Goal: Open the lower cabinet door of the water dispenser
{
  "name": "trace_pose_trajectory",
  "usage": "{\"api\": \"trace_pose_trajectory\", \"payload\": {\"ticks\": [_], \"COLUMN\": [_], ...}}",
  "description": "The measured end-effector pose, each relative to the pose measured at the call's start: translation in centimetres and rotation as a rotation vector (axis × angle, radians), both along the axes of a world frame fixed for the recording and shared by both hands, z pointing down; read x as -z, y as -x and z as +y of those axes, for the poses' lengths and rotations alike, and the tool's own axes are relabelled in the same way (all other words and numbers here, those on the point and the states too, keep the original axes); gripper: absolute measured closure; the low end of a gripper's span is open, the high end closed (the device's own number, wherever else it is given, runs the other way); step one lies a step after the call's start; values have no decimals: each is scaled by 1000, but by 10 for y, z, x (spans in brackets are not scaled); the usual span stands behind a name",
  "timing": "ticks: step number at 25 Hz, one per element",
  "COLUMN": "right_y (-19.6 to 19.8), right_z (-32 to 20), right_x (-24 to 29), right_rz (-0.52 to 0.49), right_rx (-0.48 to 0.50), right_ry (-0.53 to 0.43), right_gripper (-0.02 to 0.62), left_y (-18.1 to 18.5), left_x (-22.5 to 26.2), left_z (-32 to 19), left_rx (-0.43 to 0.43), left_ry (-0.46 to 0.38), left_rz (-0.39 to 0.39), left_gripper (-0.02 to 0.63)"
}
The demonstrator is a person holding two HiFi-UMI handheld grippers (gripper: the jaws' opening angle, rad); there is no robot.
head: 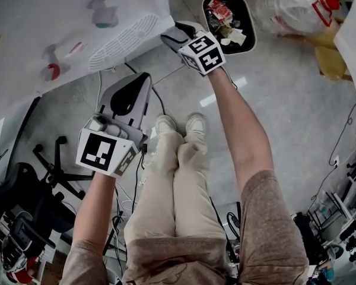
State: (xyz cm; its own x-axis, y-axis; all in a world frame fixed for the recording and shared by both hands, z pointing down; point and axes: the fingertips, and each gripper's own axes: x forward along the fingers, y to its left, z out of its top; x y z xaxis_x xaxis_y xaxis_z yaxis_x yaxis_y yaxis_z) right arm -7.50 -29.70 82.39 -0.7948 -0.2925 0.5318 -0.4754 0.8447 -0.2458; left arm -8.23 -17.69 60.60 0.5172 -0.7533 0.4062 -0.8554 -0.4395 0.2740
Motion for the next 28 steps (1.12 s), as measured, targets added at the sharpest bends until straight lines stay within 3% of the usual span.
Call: {"api": "trace_pose_trajectory", "payload": {"ticks": [17,28], "right_y": [-34,-49], "right_z": [78,124], "right_x": [-2,-3], "right_rz": [52,90], "right_rx": [17,20], "right_ry": [74,136], "right_gripper": [375,462], "left_y": [-12,-7], "left_x": [16,21], "left_z": [28,45], "left_rx": [28,72], "left_ry": [47,74], "left_rz": [16,18], "left_gripper": [594,594]}}
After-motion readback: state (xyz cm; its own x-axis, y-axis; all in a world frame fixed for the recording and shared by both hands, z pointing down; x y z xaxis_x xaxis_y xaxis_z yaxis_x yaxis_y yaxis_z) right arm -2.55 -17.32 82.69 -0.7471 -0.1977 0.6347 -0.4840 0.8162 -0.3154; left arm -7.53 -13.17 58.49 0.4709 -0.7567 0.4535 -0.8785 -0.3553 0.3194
